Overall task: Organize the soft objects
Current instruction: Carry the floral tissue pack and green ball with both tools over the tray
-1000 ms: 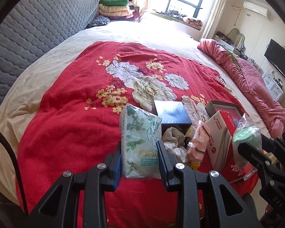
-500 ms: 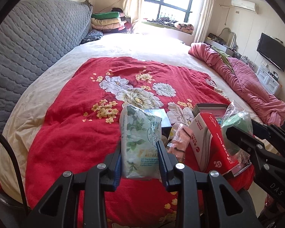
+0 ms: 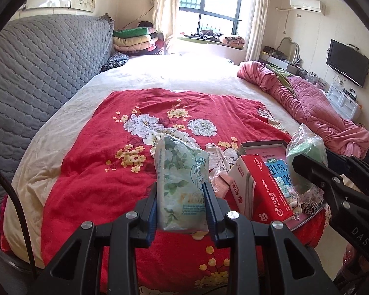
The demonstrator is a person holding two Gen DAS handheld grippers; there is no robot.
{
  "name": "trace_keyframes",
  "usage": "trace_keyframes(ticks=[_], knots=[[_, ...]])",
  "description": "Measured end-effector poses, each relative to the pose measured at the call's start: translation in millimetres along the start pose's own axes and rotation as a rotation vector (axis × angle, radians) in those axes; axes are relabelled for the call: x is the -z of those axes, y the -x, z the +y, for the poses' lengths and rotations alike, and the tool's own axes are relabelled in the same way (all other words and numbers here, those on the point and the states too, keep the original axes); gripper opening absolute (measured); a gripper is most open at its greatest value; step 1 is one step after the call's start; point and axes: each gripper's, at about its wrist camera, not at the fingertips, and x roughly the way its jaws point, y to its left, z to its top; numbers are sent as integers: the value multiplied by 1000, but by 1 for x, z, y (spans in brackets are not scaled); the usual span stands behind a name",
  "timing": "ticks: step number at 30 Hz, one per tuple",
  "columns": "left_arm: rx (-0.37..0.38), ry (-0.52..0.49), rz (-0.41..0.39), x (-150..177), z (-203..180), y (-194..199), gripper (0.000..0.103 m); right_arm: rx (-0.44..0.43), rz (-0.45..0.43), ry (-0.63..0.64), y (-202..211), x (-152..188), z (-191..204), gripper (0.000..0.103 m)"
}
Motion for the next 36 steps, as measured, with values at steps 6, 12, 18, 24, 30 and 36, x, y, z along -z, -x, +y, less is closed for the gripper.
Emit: trace_keyframes(ticks=[6,12,18,24,30,36], knots=[[2,-32,6,-5,-18,-1,33,16,-30,-25,14,-1,-12,42],[9,-54,2,-15,-35,-3,33,44,-40,-52,22,3,-26,42],[14,-93,-1,-23,-57,-8,33,65,-38,-97,24,7,-46,42],[36,-141,3,-27,-87,-13,33,105,-49,-129,31,11,-68,42],[66,-188,18,-29,-121,-22,33,131,-63,-179,38,17,-93,42],[97,-229,42,-29,-153,-34,33,176,-56,-214,40,26,-115,42]])
